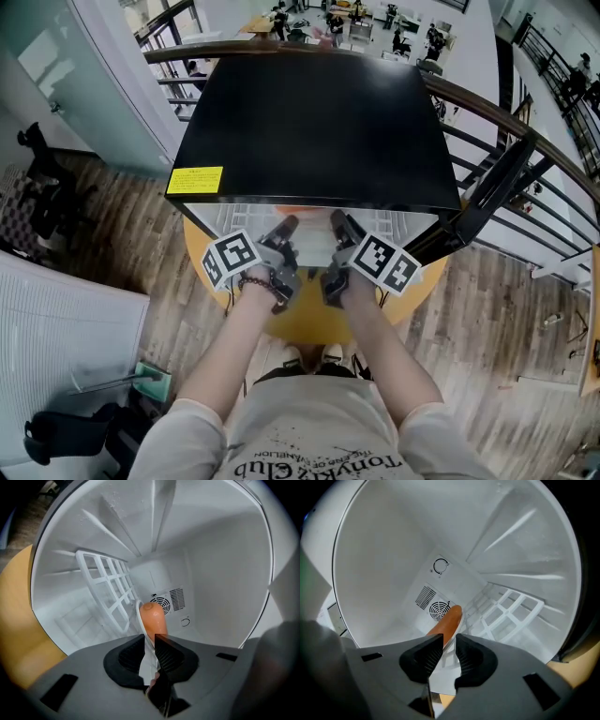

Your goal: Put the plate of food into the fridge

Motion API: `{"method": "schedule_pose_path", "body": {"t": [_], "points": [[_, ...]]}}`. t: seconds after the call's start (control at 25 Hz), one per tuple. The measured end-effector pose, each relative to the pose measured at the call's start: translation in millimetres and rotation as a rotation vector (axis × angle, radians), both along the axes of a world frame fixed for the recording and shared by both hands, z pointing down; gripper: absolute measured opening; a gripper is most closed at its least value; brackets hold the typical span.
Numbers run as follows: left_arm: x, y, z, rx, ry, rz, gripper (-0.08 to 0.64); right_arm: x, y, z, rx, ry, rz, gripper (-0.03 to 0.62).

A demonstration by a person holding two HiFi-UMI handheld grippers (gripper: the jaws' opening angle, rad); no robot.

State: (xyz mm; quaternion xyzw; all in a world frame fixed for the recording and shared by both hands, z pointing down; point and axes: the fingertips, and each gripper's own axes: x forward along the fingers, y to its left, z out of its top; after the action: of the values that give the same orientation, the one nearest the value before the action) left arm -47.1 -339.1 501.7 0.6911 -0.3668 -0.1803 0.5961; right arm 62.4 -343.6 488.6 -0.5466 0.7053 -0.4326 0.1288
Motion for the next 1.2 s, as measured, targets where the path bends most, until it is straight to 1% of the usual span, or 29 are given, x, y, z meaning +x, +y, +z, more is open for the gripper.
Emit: {"method": "schedule_pose_path", "body": {"t": [0.08,0.2,0.36,0.52,0.68,0.76,0.92,0.96,1.08,1.2], "points": [[-2.7,-0.3,0.3,0.011,-0.03,0.002,0.064,0.8,-0.6,0.6,0.0,0.014,0.003,0.083],[-7.5,-1.6,0.4,0.019,-0.04,-0.005,0.064,1.8,-0.4,1.6,-0.002,0.046,0.002,0.086],[-9.8,-0.5,2.8,0.009,-0.04,-0.012,0.064,1.6,2.3,2.2,-0.006,0.142,-0.024,0.098],[-9.4,1.2,5.3,-0.003,-0.044,-0.012,0.064,2.0,3.2,3.6,-0.019,0.234,-0.07,0.11],[-7.9,2.2,7.7,0.007,-0.104,0.002,0.064,4.1,2.7,6.5,-0.018,0.304,-0.111,0.126],[-11.4,1.9,7.9,0.013,-0.129,-0.006,0.064,4.9,2.4,7.4,-0.015,0.344,-0.117,0.146],[-20.0,-0.7,7.1,0.032,-0.171,-0.023,0.064,13.1,2.5,5.2,0.027,0.472,-0.103,0.156],[-20.7,-1.4,6.7,0.034,-0.17,-0.024,0.064,14.3,2.2,3.6,0.035,0.473,-0.103,0.155],[-23.3,-1.0,1.3,0.05,-0.175,-0.04,0.064,16.3,3.7,5.4,0.025,0.411,-0.104,0.155],[-28.5,0.9,-7.8,0.081,-0.198,-0.051,0.064,19.4,11.3,7.2,0.027,0.397,-0.095,0.152]]}}
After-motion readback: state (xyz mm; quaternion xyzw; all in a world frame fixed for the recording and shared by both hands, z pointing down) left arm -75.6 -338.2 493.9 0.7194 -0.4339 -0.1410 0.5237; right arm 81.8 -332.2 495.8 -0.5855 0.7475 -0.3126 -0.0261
